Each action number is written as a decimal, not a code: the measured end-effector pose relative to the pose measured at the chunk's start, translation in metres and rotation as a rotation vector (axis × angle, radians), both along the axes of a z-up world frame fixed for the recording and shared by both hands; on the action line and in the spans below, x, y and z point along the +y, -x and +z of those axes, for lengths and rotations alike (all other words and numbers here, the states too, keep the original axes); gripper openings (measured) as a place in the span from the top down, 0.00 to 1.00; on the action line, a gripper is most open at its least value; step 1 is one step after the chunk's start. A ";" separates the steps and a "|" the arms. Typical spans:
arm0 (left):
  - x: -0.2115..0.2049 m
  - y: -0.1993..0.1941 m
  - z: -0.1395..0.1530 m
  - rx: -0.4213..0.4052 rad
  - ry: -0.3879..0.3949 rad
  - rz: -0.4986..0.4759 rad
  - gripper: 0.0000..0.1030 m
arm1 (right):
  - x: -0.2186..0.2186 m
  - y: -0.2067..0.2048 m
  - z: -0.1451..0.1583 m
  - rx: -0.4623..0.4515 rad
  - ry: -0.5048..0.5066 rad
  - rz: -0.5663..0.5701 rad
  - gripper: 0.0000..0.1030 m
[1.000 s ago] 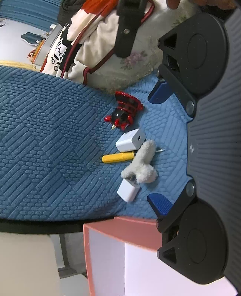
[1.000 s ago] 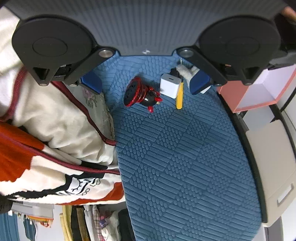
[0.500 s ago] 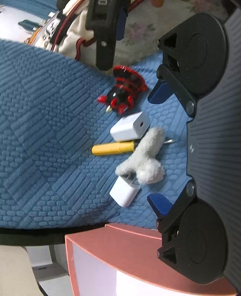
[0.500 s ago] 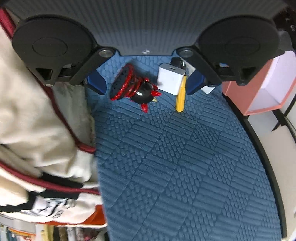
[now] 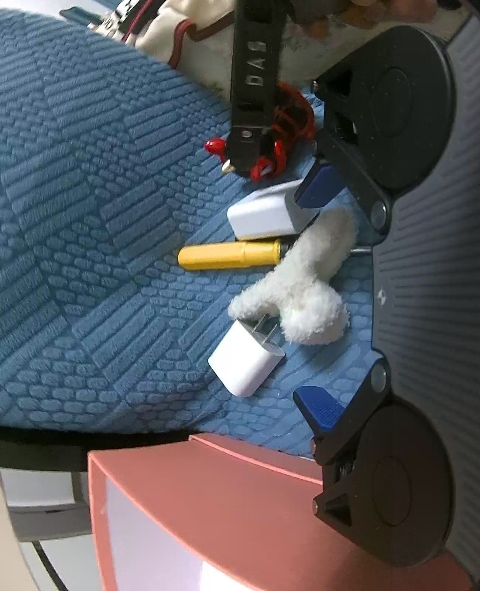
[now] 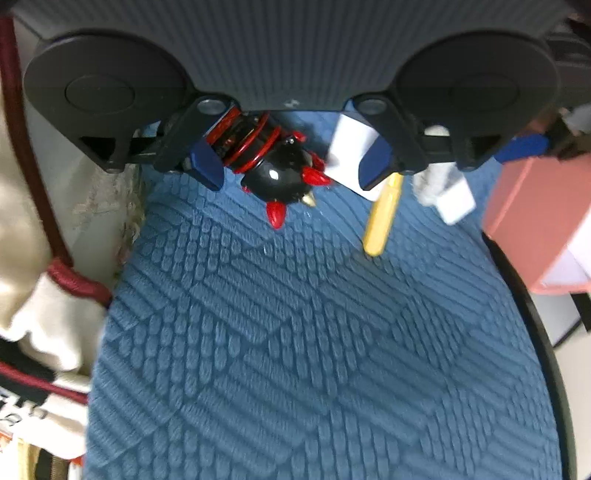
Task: Organize rigid objects
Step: 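Lower the left tool onto the white plush while the right tool approaches the red figurine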
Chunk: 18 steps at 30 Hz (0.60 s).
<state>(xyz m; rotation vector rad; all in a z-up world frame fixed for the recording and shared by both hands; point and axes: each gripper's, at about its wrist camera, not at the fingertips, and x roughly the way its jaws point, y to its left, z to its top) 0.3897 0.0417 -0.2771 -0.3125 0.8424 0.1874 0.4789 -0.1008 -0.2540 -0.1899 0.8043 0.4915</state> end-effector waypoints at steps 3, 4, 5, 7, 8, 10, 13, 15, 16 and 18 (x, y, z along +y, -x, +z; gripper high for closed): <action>0.002 -0.003 -0.005 0.018 -0.019 -0.001 0.00 | 0.007 -0.001 -0.005 -0.033 0.064 0.017 0.23; 0.003 -0.004 -0.007 0.023 -0.011 -0.006 0.02 | 0.010 -0.001 -0.007 -0.043 0.085 0.027 0.23; 0.004 -0.003 -0.009 0.024 -0.003 -0.005 0.04 | 0.014 -0.001 -0.009 -0.055 0.105 0.040 0.22; 0.004 -0.003 -0.012 0.028 0.004 -0.004 0.10 | 0.019 0.000 -0.013 -0.075 0.158 0.065 0.22; 0.003 -0.002 -0.013 0.028 0.002 -0.006 0.11 | 0.022 0.001 -0.015 -0.090 0.189 0.074 0.22; 0.002 -0.001 -0.014 0.023 0.006 -0.010 0.21 | 0.029 0.004 -0.020 -0.120 0.250 0.086 0.22; 0.000 0.002 -0.016 0.027 0.022 -0.016 0.30 | 0.034 0.006 -0.027 -0.132 0.317 0.087 0.23; -0.003 0.003 -0.015 0.025 0.007 -0.025 0.33 | 0.032 0.001 -0.033 -0.122 0.347 0.069 0.28; -0.006 0.004 -0.014 0.027 -0.006 -0.038 0.35 | 0.031 0.000 -0.034 -0.120 0.360 0.056 0.31; -0.008 0.005 -0.012 0.025 -0.017 -0.049 0.39 | 0.029 -0.002 -0.035 -0.117 0.362 0.034 0.33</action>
